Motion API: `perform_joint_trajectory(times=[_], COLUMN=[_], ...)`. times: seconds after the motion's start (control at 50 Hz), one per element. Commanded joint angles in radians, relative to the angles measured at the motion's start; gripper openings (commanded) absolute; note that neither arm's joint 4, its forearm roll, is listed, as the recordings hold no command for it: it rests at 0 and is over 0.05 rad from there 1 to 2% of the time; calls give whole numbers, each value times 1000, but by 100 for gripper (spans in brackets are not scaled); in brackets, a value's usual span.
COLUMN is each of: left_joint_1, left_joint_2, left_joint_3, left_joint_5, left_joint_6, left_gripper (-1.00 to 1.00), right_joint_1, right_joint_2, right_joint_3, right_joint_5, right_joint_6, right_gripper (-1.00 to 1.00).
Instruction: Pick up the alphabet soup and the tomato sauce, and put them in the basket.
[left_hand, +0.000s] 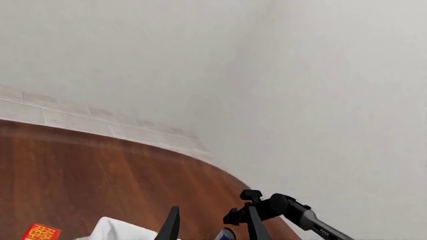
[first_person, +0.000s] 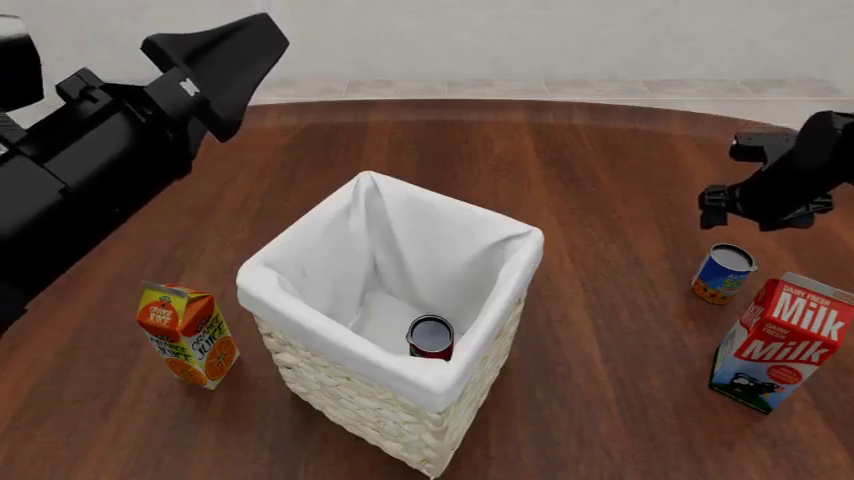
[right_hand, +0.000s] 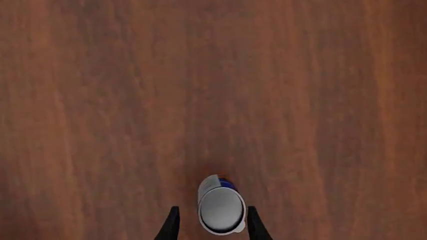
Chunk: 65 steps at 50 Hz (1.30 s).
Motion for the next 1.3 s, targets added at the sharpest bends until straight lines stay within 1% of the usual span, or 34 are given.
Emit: perform_joint_trajectory(times=[0.02,0.44,0.72,0.96,1.2,1.3], left_joint_1=[-4,-4,-4,-4,-4,-4], left_joint_2=[7,9,9,9,9,9], left_joint_3=[18,24,24,24,24,24], left_joint_5=[-19,-25,-25,-25,-25,-25], left_joint_6=[-6,-8,-8,-8,-8,-8], left_gripper=[100,100,100,100,100,100], right_joint_1=[-7,-33,-31,-40,-43,-32], right_joint_2=[19,38,54,76,84,83], right_joint_3=[13,44,72,115,121,126], right_joint_5=[-15,-45,-69,-108,-115,-115], right_joint_6=[-11,-37,-38,-47,-48,-38], right_gripper=[100,100,100,100,100,100])
